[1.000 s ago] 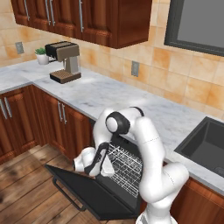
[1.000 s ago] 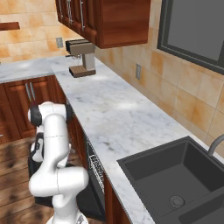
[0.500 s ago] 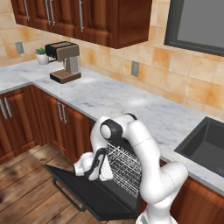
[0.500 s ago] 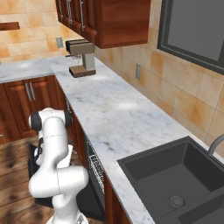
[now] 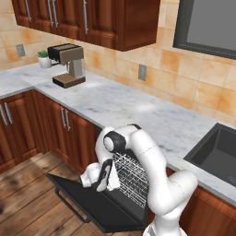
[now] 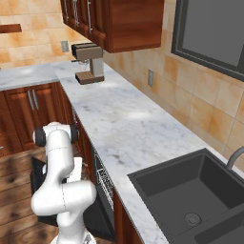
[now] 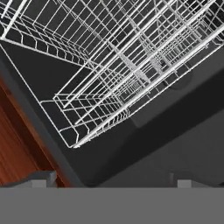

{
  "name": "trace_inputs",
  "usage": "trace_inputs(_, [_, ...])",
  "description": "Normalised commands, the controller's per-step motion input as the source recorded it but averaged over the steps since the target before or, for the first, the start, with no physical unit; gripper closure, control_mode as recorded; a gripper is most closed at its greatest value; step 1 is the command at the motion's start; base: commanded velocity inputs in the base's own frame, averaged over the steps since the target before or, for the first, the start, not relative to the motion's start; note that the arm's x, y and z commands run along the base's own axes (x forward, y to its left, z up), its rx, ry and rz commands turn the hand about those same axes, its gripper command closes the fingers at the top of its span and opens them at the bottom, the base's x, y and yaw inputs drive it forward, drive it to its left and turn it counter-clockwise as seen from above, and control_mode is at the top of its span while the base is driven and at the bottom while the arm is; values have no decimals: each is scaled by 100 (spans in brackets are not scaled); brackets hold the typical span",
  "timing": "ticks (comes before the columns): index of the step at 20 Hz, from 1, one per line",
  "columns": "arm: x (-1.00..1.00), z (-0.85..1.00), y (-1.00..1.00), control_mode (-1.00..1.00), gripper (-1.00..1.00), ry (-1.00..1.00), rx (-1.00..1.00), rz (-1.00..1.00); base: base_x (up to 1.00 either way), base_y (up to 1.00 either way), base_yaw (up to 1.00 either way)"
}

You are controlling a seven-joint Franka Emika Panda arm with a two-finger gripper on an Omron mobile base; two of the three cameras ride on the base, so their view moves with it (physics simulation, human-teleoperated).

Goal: Open the dishwasher door and pull out the top rack.

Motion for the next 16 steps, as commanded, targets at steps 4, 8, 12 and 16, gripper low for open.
trace_inputs(4, [38, -2, -22, -100, -100, -26, 0, 0, 0, 0, 0])
trace_inputs(8, [45, -11, -17, -100, -100, -20, 2, 0, 0, 0, 0])
trace_inputs(12, [37, -36, -10, -100, -100, -23, 2, 0, 0, 0, 0])
trace_inputs(16, [25, -47, 0, -100, -100, -33, 0, 0, 0, 0, 0])
